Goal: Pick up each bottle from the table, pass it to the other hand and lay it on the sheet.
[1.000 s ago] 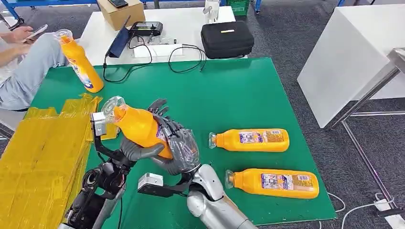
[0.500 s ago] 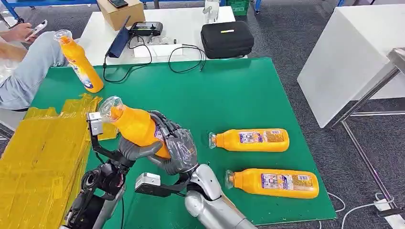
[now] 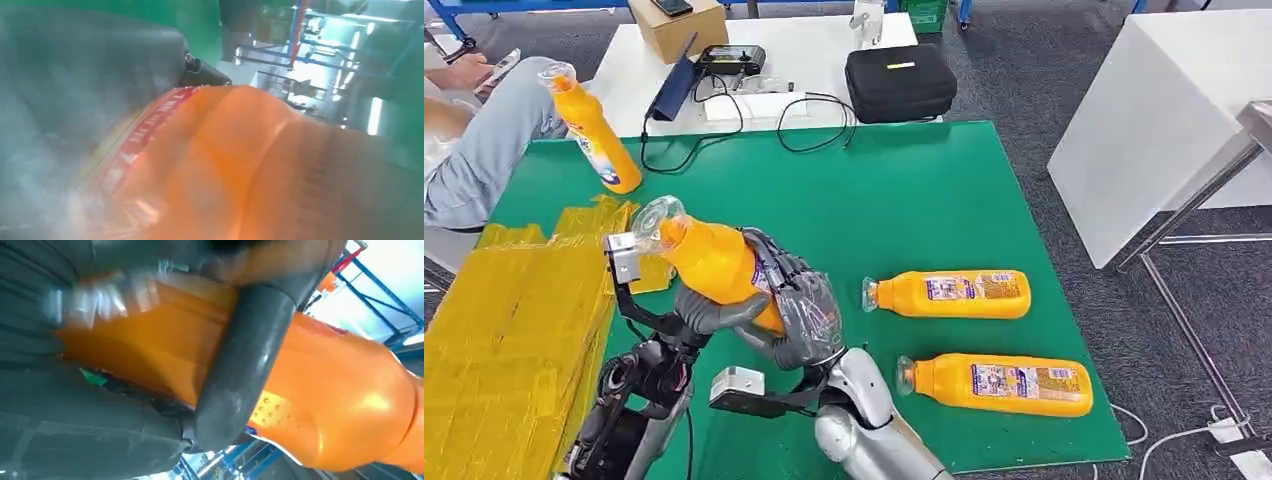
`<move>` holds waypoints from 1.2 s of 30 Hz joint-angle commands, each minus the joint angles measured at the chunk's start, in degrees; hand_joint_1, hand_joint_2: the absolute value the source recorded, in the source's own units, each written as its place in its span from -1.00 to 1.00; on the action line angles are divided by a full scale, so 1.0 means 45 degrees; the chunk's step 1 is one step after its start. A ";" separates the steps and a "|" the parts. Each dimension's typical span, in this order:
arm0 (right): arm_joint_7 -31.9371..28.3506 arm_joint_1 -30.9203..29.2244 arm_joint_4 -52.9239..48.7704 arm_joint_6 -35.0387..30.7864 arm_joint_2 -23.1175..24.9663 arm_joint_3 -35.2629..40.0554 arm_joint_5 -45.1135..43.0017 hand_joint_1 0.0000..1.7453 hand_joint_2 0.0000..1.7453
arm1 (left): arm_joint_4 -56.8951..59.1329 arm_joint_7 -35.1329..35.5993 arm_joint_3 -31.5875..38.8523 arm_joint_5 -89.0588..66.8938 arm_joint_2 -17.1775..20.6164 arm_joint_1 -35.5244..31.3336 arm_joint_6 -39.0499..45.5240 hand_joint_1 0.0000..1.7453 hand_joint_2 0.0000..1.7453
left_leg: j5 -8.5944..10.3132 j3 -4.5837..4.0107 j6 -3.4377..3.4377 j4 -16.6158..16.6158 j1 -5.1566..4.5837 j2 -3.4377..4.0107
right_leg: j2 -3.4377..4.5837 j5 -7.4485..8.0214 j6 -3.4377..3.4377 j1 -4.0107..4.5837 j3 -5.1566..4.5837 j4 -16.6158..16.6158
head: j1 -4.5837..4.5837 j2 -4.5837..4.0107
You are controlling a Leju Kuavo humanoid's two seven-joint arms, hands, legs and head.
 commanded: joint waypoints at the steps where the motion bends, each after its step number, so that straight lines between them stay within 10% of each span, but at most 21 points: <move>1: -0.0462 0.1712 -0.4532 0.0019 -0.1044 -0.0930 -0.0377 -1.00 1.00 | 0.0402 -0.0053 0.1122 -0.0394 -0.0364 -0.0914 0.0845 1.00 1.00 | -0.0025 0.0033 0.0000 0.0016 0.0014 -0.0055 | -0.0057 -0.0034 0.0009 0.0014 0.0063 -0.0001 | 0.0000 0.0000; 27: -0.0680 0.3031 -0.7695 0.0019 -0.1135 -0.3114 0.0068 -1.00 1.00 | 0.0687 -0.0990 0.3507 -0.3915 -0.0357 -0.1832 0.4835 1.00 1.00 | -0.0029 0.0058 -0.0005 0.0005 0.0018 -0.0016 | -0.0018 -0.0028 0.0002 0.0016 0.0073 -0.0007 | 0.0000 0.0000; 30: -0.0659 0.3155 -0.8108 0.0019 -0.1054 -0.3382 0.0410 -1.00 1.00 | 0.0684 -0.1727 0.2976 -0.9478 -0.0258 -0.2580 0.9377 1.00 1.00 | -0.0033 0.0046 -0.0003 0.0018 0.0024 -0.0038 | -0.0041 -0.0037 0.0005 0.0021 0.0074 0.0001 | 0.0000 0.0000; 36: 0.0208 0.3006 -0.9230 0.0019 -0.2321 -0.3293 -0.0145 -1.00 1.00 | 0.2918 0.1672 0.1870 -2.1943 0.1026 -0.3555 1.2896 1.00 1.00 | -0.0023 0.0061 -0.0002 0.0006 0.0019 -0.0065 | -0.0067 -0.0036 0.0007 0.0015 0.0094 -0.0010 | 0.0000 0.0000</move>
